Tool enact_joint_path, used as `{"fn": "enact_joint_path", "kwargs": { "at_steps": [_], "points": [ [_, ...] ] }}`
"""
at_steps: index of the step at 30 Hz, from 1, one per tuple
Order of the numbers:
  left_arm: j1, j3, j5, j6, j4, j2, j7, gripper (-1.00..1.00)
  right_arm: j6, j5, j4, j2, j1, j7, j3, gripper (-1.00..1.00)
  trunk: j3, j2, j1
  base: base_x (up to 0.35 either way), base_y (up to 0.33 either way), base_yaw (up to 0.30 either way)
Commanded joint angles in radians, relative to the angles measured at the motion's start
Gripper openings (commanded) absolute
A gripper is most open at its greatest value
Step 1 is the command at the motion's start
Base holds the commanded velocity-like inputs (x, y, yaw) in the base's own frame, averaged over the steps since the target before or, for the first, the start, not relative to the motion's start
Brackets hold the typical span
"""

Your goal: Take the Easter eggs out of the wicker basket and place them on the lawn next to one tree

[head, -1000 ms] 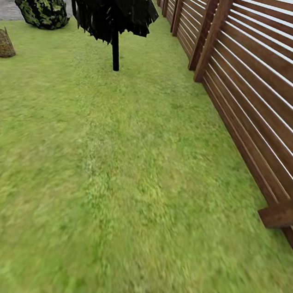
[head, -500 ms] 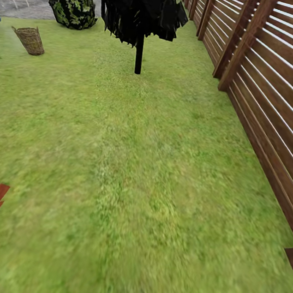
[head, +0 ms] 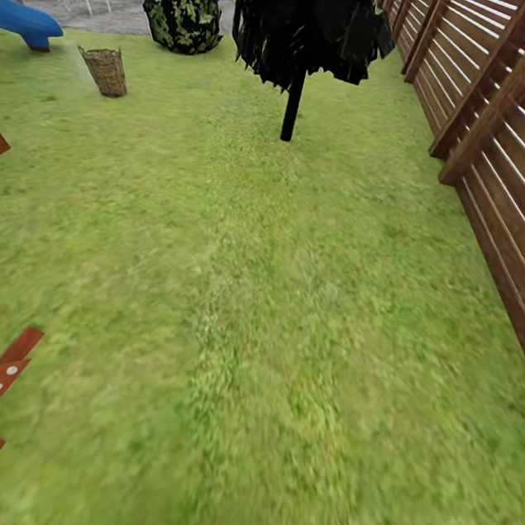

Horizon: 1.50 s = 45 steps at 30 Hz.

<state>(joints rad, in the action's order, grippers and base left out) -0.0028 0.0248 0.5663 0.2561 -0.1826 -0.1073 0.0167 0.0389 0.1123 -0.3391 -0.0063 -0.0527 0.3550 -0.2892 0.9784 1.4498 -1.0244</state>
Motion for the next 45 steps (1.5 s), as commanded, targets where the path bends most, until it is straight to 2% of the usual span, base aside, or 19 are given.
{"fn": "enact_joint_path", "kwargs": {
  "at_steps": [1,11,25,45],
  "points": [
    [0.000,0.003,0.004,0.003,0.000,0.000,0.002,1.00,0.004,0.010,-0.003,0.000,0.001,0.004,0.002,1.00,0.001,0.000,-0.001,0.343,0.000,0.270],
    [0.000,0.003,0.004,0.003,0.000,0.000,0.002,1.00,0.004,0.010,-0.003,-0.001,0.001,0.005,0.003,1.00,0.005,0.000,-0.001,0.343,0.000,0.217],
    [0.000,0.003,0.004,0.003,0.000,0.000,0.002,1.00,0.005,0.010,-0.004,-0.001,0.001,0.004,0.003,1.00,0.005,0.000,-0.001,0.343,0.000,0.004],
    [0.000,0.003,0.004,0.003,0.000,0.000,0.002,1.00,0.006,0.009,-0.003,-0.001,0.001,0.004,0.009,1.00,0.028,0.000,-0.001,0.343,0.000,0.000]
  ]
}}
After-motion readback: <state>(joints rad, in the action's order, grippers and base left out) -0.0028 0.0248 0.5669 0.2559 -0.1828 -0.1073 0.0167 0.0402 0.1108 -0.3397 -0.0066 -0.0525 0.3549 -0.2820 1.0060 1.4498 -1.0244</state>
